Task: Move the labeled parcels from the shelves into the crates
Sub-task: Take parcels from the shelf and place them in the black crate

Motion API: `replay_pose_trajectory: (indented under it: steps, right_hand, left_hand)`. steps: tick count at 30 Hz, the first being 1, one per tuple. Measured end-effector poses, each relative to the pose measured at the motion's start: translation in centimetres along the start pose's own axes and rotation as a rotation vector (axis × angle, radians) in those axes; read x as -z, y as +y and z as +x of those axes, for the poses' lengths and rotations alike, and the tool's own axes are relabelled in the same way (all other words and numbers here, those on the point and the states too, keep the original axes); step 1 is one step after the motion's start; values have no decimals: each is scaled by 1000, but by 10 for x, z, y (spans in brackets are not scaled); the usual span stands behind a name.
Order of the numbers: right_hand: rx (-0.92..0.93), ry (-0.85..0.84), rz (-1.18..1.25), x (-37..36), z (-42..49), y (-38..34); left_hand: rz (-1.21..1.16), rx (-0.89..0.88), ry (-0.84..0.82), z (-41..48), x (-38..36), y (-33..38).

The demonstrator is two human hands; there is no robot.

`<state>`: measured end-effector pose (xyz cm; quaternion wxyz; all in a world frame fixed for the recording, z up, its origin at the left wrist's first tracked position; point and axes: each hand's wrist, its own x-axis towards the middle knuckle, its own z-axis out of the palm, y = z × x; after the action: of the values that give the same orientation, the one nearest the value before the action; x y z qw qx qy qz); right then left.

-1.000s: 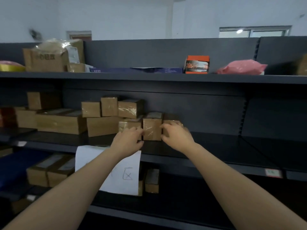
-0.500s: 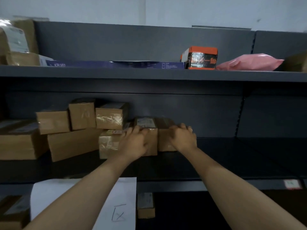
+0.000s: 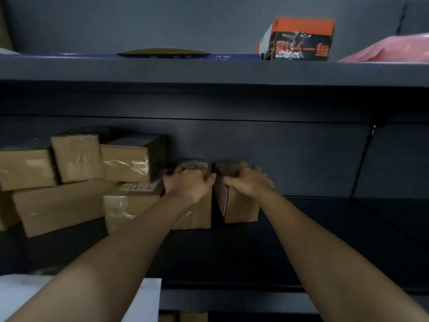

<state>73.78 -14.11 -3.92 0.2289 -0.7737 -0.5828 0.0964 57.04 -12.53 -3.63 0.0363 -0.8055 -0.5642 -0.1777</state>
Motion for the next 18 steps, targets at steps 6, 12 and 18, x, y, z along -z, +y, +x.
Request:
replay_pose_trajectory:
  steps: [6, 12, 18]
  right_hand:
    - [-82, -106, 481, 25, 0, 20]
    - [-375, -173, 1127, 32, -35, 58]
    - [-349, -68, 1248, 41, -104, 70]
  left_hand:
    - [80, -38, -119, -3, 2, 20]
    - [41, -55, -46, -21, 7, 29]
    - [5, -167, 33, -68, 14, 47]
